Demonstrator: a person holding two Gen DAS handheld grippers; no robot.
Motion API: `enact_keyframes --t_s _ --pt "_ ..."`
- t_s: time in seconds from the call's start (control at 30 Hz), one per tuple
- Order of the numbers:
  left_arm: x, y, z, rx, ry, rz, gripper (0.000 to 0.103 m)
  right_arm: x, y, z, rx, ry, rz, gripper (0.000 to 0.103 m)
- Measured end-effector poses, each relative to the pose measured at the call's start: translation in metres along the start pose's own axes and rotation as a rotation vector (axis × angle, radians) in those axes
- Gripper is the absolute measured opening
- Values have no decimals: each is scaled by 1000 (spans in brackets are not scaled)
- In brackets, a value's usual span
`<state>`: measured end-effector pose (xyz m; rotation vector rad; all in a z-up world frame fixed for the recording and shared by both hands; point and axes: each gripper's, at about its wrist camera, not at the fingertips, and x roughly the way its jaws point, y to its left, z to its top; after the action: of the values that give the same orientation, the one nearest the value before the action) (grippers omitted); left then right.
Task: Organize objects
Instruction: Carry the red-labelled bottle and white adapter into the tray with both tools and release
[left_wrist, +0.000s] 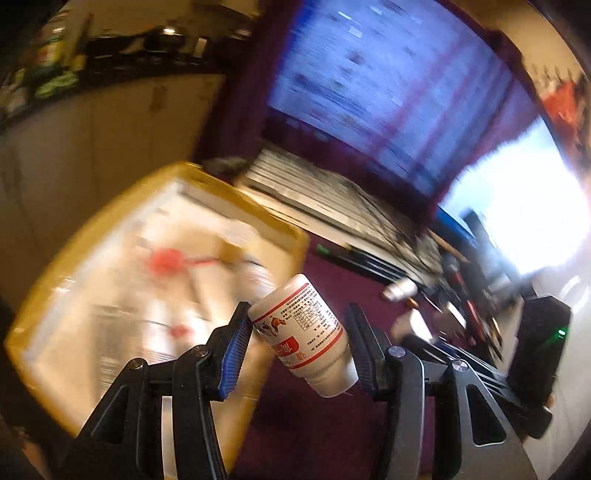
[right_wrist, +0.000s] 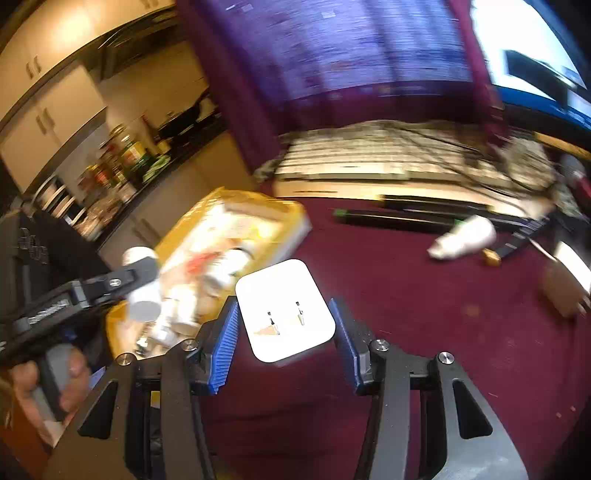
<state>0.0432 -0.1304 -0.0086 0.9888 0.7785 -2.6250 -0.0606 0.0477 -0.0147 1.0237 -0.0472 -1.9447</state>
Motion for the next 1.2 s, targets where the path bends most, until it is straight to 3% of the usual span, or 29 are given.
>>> enact_keyframes --t_s 0.17,0.4,0.93,1.07,1.13,1.2 --pt "4 44 3 -105 -14 40 45 23 31 8 -43 34 21 47" --pt "6 68 2 -152 -10 60 45 43 50 17 -67 62 26 47" --pt "15 98 0 -181 16 128 46 106 80 40 -147 98 -79 48" --pt "13 96 -1 -133 -2 148 46 110 76 43 -108 81 0 51" --pt "12 90 -3 -83 -25 166 50 104 75 43 -88 55 27 59" --pt "8 90 -5 -73 -63 176 76 92 74 42 -84 31 15 65"
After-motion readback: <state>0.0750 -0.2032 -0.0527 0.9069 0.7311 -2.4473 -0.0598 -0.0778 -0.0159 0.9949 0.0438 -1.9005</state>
